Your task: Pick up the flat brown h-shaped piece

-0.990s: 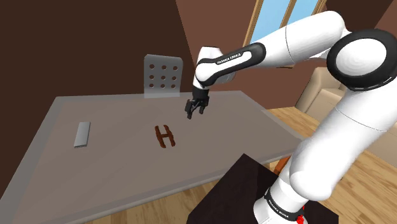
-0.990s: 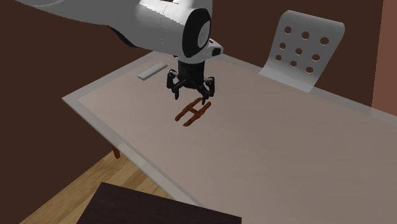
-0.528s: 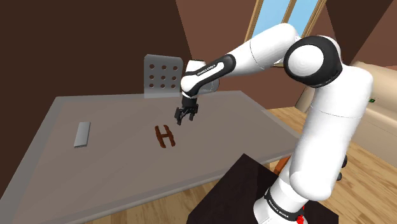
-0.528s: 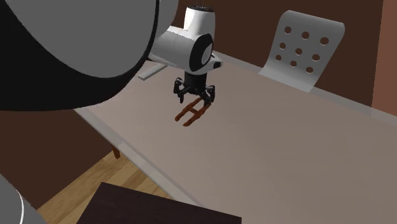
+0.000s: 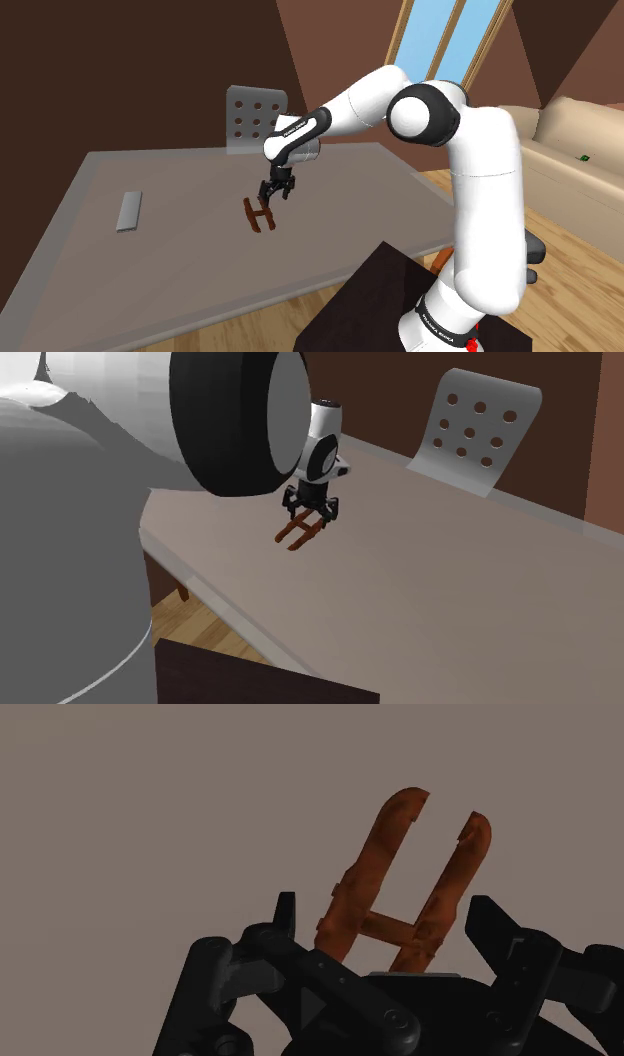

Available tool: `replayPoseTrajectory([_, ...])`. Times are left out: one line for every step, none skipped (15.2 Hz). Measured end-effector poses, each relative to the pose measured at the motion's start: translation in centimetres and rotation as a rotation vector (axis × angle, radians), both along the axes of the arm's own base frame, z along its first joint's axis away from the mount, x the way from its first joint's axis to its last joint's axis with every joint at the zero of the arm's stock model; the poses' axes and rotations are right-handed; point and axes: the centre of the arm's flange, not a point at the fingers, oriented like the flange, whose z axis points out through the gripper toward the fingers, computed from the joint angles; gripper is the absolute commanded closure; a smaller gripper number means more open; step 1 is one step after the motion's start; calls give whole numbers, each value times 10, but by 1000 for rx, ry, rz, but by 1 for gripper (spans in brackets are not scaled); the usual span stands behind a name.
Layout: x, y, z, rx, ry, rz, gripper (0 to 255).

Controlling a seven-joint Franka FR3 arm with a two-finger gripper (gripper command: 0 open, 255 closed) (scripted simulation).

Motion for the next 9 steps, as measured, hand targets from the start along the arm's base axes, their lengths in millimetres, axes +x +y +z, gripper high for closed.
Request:
replayPoseTrajectory([6, 0, -8, 3, 3, -4, 0])
replayPoseTrajectory([16, -2, -18, 6, 4, -8, 0])
replayPoseTrajectory([25, -1, -29, 8, 6, -12, 0])
replayPoseTrajectory([29, -1, -35, 10, 8, -13, 0])
replayPoseTrajectory([31, -2, -43, 11, 9, -14, 0])
replayPoseTrajectory([32, -2, -49, 11, 9, -15, 0])
replayPoseTrajectory([34, -1, -55, 11, 9, -15, 0])
replayPoseTrajectory([34, -2, -60, 11, 9, -15, 0])
replayPoseTrajectory([33, -2, -65, 11, 9, -15, 0])
